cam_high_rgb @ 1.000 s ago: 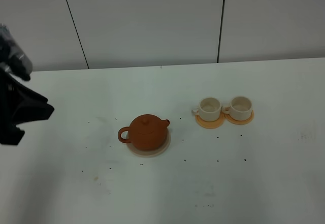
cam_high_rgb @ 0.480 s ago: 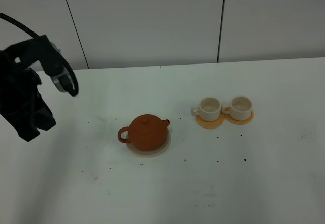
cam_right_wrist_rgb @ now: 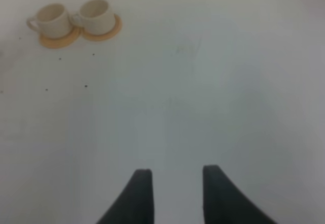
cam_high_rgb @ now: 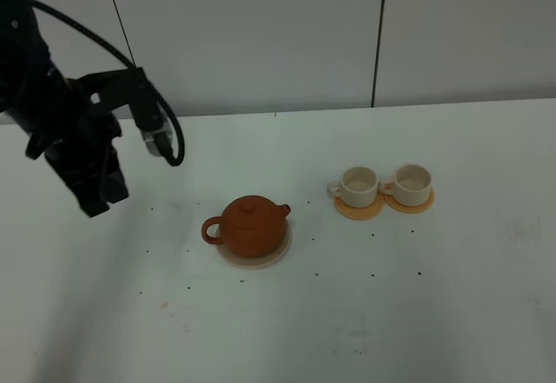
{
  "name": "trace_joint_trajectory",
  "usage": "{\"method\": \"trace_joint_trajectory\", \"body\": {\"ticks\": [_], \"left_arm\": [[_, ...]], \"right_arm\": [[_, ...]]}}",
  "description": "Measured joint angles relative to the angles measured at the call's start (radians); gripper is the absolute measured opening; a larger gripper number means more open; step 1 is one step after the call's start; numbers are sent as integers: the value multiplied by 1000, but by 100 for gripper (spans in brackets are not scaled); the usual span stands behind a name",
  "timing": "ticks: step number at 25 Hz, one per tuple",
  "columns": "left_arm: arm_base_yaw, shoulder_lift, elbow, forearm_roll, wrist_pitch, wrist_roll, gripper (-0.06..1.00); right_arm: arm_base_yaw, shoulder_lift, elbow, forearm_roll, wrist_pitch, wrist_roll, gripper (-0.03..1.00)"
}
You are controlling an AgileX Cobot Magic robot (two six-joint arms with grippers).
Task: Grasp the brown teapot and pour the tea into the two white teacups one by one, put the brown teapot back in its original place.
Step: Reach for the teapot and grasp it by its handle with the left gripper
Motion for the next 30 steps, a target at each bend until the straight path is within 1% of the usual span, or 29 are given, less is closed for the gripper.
{"method": "trace_joint_trajectory", "body": {"ticks": [3, 5, 6, 11, 16, 22, 28, 30], "left_arm": [[-2, 62, -71, -48, 4, 5, 25], [-7, 98, -120, -49, 16, 2, 25], [-13, 116, -139, -41, 17, -3, 25], [-72, 193, -223, 53, 17, -22, 25], [-110, 284, -304, 64, 17, -59, 25], [-151, 346, -312, 64, 17, -63, 26], [-166, 350, -314, 79, 16, -63, 32], [-166, 358, -315, 84, 16, -65, 33]], "right_arm": [[0, 0, 0, 0, 0, 0, 24], [0, 0, 0, 0, 0, 0, 24], [0, 0, 0, 0, 0, 0, 24], [0, 0, 0, 2, 0, 0, 24], [0, 0, 0, 3, 0, 0, 24], [0, 0, 0, 3, 0, 0, 24], [0, 0, 0, 3, 0, 0, 24], [0, 0, 0, 3, 0, 0, 24]]}}
